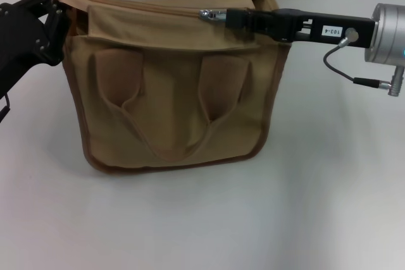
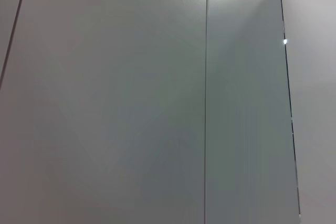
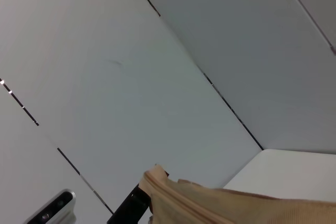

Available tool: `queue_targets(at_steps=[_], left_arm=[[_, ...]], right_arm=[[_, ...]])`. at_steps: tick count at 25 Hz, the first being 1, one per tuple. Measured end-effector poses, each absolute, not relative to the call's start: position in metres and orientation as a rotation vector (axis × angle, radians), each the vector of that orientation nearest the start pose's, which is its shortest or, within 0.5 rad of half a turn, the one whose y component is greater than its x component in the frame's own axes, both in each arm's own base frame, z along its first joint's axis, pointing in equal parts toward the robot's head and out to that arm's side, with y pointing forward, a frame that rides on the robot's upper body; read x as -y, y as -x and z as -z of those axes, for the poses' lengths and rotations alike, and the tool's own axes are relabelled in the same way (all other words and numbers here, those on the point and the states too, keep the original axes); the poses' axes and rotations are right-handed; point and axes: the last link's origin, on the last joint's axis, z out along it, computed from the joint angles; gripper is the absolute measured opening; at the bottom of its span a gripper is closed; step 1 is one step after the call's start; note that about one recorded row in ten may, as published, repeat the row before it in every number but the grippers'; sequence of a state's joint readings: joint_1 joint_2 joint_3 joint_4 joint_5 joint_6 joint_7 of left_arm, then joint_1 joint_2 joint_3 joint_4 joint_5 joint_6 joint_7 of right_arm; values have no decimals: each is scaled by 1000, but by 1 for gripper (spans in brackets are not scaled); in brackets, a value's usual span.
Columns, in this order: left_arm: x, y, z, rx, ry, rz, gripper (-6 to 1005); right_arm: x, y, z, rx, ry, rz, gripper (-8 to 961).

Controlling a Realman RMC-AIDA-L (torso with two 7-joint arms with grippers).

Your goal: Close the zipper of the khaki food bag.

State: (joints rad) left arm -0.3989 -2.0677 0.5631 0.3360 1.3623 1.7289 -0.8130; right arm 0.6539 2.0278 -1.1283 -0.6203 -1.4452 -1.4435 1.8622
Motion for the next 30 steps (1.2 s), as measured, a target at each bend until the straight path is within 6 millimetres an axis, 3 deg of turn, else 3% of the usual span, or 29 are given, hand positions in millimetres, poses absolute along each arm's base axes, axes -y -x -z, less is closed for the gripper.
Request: queue_targets(at_steps=[23,30], left_arm=[[-296,279,-38,279,2019,1281,22],[-297,275,-36,269,2029,1292,23]], right_arm=[[-370,-167,7,-1081,2731,-1121,8],[-379,-141,25,-1072,2777,-1117,9]])
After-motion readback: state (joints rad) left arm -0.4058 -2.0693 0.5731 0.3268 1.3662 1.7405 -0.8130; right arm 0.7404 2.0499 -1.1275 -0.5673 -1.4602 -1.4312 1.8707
